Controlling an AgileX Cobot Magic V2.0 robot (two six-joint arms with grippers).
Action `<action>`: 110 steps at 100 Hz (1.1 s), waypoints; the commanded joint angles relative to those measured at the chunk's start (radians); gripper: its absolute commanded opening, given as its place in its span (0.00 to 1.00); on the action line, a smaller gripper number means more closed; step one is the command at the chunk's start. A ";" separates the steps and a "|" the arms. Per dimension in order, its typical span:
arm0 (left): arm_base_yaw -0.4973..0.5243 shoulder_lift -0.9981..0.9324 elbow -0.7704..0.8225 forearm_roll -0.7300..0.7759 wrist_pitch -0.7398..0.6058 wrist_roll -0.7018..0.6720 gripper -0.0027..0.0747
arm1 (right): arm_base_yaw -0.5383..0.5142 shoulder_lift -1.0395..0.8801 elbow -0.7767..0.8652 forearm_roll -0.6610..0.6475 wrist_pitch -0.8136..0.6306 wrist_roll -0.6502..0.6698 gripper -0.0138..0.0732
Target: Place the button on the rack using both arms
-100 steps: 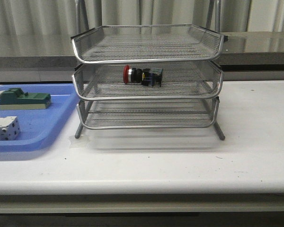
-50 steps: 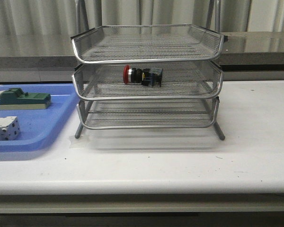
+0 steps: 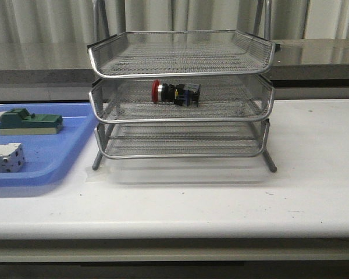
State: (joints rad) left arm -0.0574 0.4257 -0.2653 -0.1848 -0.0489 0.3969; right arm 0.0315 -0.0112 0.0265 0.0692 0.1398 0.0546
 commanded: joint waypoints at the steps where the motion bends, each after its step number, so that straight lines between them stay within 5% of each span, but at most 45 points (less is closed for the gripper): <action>1: -0.003 -0.035 -0.007 0.091 -0.061 -0.034 0.01 | 0.003 -0.020 -0.013 -0.002 -0.083 -0.001 0.09; 15: -0.003 -0.144 0.059 0.122 -0.060 -0.125 0.01 | 0.003 -0.020 -0.013 -0.002 -0.083 -0.001 0.09; 35: -0.003 -0.329 0.162 0.314 0.010 -0.424 0.01 | 0.003 -0.020 -0.013 -0.002 -0.083 -0.001 0.09; 72: -0.003 -0.463 0.310 0.325 0.038 -0.580 0.01 | 0.003 -0.020 -0.013 -0.002 -0.084 -0.001 0.09; 110: -0.003 -0.463 0.314 0.339 0.054 -0.586 0.01 | 0.003 -0.020 -0.013 -0.002 -0.083 -0.001 0.09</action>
State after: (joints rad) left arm -0.0574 -0.0056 0.0012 0.1525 0.0852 -0.1764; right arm 0.0315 -0.0112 0.0265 0.0692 0.1380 0.0546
